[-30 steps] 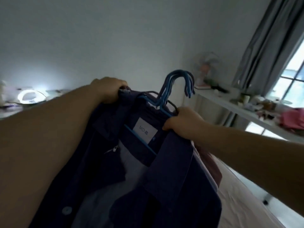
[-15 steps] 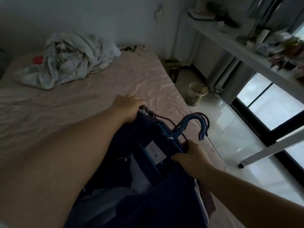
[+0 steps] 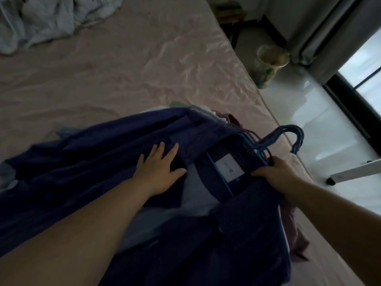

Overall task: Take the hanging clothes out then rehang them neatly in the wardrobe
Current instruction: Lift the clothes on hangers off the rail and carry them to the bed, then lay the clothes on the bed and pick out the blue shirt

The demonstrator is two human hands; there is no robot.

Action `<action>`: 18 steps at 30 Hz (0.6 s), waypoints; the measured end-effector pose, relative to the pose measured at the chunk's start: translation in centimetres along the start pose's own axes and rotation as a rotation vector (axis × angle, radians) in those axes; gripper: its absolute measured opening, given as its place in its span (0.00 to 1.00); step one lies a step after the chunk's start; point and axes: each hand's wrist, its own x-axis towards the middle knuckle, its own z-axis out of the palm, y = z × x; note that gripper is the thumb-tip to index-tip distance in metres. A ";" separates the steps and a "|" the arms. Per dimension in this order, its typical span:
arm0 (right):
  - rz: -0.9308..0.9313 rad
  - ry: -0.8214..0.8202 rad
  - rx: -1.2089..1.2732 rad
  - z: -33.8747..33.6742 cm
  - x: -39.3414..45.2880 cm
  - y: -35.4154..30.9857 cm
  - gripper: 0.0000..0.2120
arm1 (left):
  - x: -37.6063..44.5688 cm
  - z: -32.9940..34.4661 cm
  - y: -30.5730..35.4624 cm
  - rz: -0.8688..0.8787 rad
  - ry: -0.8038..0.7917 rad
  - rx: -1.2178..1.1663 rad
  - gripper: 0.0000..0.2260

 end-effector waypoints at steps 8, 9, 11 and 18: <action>0.160 -0.035 0.173 3.5 5.5 4.9 0.23 | 0.8 7.1 -1.8 -0.088 -0.022 -0.006 0.34; 0.166 -0.018 0.195 4.0 5.9 5.3 0.22 | 1.2 7.7 -1.7 -0.095 -0.018 0.000 0.34; 0.161 0.030 0.202 4.9 6.5 5.7 0.22 | 2.0 8.2 -1.8 -0.105 -0.026 0.007 0.34; 0.010 0.249 -0.059 5.2 3.8 5.2 0.33 | 2.4 6.4 -1.6 -0.117 -0.131 0.001 0.35</action>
